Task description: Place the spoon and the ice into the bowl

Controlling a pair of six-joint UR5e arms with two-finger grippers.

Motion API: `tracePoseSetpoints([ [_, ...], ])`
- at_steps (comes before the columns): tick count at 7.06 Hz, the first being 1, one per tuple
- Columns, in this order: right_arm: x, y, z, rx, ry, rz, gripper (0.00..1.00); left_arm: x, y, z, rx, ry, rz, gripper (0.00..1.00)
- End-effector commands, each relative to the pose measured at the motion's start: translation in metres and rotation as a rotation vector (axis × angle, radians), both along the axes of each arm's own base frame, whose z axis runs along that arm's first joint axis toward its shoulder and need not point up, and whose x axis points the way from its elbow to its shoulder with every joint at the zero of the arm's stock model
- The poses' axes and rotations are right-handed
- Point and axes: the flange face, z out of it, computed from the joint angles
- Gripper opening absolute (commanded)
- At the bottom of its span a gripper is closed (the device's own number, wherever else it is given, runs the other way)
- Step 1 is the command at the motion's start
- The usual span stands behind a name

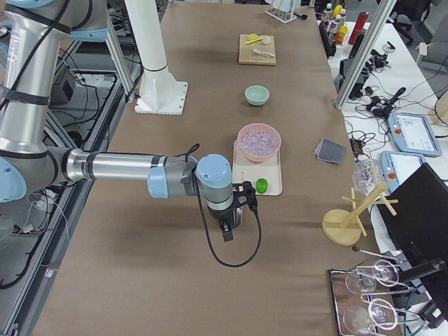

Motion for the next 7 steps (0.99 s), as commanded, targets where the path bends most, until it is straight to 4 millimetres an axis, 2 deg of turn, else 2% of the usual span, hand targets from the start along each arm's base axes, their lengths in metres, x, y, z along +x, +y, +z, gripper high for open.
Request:
tracePoseSetpoints([
  [1,0.0,0.0,0.001,0.006,0.001,-0.001,1.0,0.0,-0.001,0.003,0.011,-0.006,0.003,0.97],
  [4,-0.001,0.007,0.013,0.012,-0.011,0.003,1.0,0.001,-0.003,-0.001,0.015,0.004,0.004,0.97],
  [7,-0.008,0.011,0.003,0.012,-0.121,-0.005,1.0,0.001,-0.001,-0.006,0.057,0.014,-0.01,0.98],
])
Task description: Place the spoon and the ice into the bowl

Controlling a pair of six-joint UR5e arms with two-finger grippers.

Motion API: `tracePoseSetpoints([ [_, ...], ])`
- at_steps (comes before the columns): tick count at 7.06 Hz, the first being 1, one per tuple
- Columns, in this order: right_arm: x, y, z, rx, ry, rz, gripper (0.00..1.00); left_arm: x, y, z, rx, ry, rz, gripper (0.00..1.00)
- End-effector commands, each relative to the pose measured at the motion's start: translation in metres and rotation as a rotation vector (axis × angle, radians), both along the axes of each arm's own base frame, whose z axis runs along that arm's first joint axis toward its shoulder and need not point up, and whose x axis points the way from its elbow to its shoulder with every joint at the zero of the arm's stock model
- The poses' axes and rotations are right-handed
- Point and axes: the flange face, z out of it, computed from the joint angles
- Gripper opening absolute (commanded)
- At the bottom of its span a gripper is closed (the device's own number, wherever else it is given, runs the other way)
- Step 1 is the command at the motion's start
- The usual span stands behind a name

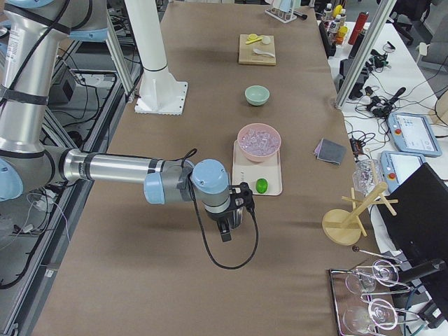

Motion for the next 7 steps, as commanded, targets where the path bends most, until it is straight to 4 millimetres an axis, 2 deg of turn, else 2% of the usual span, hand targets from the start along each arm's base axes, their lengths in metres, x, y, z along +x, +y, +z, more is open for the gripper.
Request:
tracePoseSetpoints([
  [1,-0.004,0.004,-0.003,-0.003,-0.054,-0.006,1.0,0.002,0.0,-0.005,0.005,0.026,-0.011,0.98],
  [3,-0.004,0.001,-0.012,0.012,-0.065,-0.006,1.0,0.003,-0.001,-0.011,0.015,0.035,-0.016,0.97],
  [6,-0.006,-0.007,-0.045,-0.081,-0.118,0.172,0.98,0.006,-0.004,-0.02,0.035,0.072,0.0,0.97],
  [7,-0.017,-0.018,-0.057,-0.1,-0.136,0.201,0.97,0.012,-0.009,-0.025,0.045,0.074,0.013,0.97],
])
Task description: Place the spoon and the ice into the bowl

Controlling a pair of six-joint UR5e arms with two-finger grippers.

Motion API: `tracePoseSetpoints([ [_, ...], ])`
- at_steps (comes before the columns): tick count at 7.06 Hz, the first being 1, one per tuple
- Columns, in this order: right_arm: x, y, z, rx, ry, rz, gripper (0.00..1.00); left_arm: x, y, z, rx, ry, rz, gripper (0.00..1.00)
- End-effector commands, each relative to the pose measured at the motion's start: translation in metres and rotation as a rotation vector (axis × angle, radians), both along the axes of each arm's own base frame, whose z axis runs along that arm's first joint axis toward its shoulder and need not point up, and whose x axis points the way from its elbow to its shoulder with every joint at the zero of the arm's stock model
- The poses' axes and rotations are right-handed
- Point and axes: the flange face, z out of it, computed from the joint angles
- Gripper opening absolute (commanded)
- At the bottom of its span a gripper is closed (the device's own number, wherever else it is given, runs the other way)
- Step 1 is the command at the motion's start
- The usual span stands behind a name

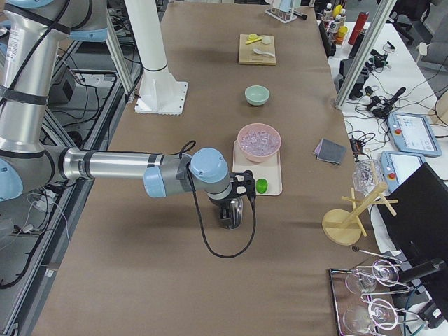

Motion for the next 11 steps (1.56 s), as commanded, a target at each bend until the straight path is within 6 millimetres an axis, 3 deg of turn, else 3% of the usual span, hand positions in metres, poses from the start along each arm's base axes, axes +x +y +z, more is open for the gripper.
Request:
tracePoseSetpoints([
  [1,-0.019,-0.017,-0.024,-0.016,-0.036,0.052,0.96,0.016,-0.019,-0.016,0.033,0.005,0.028,0.97],
  [3,-0.04,-0.02,-0.039,0.075,-0.061,0.019,0.9,0.048,-0.048,-0.048,0.014,0.032,0.023,0.98],
  [5,-0.089,-0.053,-0.086,0.052,-0.148,-0.028,0.82,0.088,-0.076,-0.074,0.057,-0.022,0.026,0.97],
  [7,-0.153,-0.093,-0.148,-0.078,-0.199,0.049,0.79,0.122,-0.112,-0.079,0.075,-0.039,0.058,0.97],
  [8,-0.196,-0.104,-0.168,-0.096,-0.166,0.096,0.79,0.145,-0.126,-0.085,0.083,-0.036,0.087,0.97],
  [9,-0.243,-0.111,-0.189,-0.126,-0.15,0.153,0.79,0.167,-0.137,-0.094,0.104,-0.05,0.104,0.97],
  [11,-0.319,-0.1,-0.204,-0.203,-0.134,0.218,0.79,0.186,-0.143,-0.096,0.129,-0.11,0.088,0.97],
])
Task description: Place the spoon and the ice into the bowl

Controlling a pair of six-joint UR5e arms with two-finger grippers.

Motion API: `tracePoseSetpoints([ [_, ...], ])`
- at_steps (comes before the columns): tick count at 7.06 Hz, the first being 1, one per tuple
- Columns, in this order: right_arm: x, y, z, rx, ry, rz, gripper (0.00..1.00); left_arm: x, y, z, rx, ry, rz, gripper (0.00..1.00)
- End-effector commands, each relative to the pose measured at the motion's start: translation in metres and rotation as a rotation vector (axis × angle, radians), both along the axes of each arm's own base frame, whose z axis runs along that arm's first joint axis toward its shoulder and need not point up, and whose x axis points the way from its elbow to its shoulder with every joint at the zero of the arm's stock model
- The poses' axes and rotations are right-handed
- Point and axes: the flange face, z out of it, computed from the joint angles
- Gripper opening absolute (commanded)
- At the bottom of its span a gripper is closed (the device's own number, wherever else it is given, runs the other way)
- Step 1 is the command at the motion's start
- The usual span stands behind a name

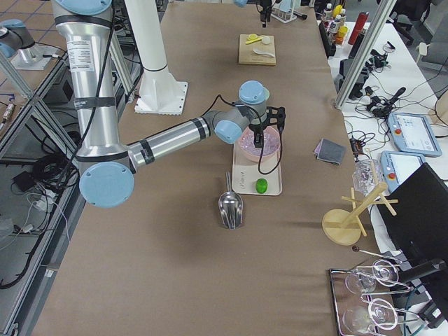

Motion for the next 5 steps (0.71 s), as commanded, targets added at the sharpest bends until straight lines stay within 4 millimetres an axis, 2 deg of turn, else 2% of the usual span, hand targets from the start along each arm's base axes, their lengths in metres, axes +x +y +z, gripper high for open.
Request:
tracePoseSetpoints([
  [1,-0.083,0.017,-0.015,-0.074,0.023,0.078,0.76,0.027,-0.01,-0.001,0.01,-0.041,0.002,0.97],
  [3,-0.103,0.021,0.0,-0.138,0.039,0.09,0.74,0.029,-0.014,0.0,0.006,-0.042,0.002,0.97],
  [5,-0.116,0.024,-0.002,-0.195,0.027,0.13,0.64,0.034,-0.013,-0.002,-0.011,-0.03,-0.011,0.97],
])
